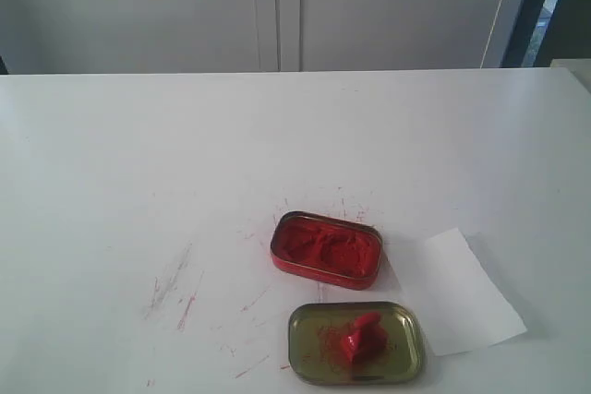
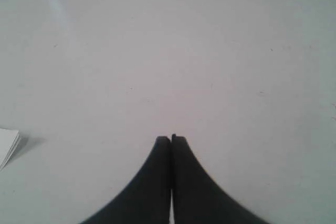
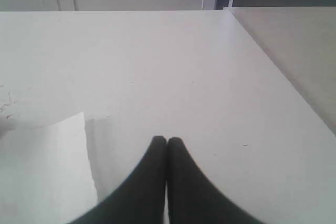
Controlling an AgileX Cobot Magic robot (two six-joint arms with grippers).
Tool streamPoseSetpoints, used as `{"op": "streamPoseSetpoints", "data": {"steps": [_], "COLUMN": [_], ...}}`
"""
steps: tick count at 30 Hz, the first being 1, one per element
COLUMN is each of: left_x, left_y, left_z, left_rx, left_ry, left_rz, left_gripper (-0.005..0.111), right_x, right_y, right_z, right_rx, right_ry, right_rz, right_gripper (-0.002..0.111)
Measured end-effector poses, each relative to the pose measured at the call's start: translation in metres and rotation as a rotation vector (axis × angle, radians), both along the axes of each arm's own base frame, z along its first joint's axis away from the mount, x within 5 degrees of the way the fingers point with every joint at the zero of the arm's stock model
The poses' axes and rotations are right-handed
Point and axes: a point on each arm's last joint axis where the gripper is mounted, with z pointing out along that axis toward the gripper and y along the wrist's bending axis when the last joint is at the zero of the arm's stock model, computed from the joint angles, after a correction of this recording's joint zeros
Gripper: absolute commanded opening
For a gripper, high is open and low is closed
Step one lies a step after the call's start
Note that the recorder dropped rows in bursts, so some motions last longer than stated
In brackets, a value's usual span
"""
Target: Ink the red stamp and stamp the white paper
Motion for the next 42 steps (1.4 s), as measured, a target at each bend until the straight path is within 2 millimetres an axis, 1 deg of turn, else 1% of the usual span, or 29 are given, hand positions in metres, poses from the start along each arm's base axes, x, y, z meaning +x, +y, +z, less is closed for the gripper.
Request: {"op": "streamPoseSetpoints", "data": {"steps": [13, 15, 24, 29, 42], "left_x": [0.0, 0.0, 0.0, 0.0, 0.0], "left_y": [0.0, 0.0, 0.0, 0.0, 0.0], "left_z": [0.0, 0.0, 0.0, 0.0, 0.0], "left_rx": [0.0, 0.0, 0.0, 0.0, 0.0], "left_ry": [0.0, 0.0, 0.0, 0.0, 0.0], "left_rz": [0.0, 0.0, 0.0, 0.0, 0.0], "left_gripper": [0.0, 0.0, 0.0, 0.0, 0.0], "right_x": [0.0, 0.001, 0.002, 0.002, 0.001], "right_y": [0.0, 0.0, 0.002, 0.002, 0.002], "right_z": [0.001, 0.003, 0.038, 0.043, 0.045], "right_rx": [-0.001, -0.003, -0.036, -0.042, -0.044], "right_ry": [-0.006, -0.037, -0.425, -0.47, -0.497], "right_rz": [0.0, 0.002, 0.019, 0.022, 0.023], "right_gripper": [0.0, 0.0, 0.0, 0.0, 0.0]}}
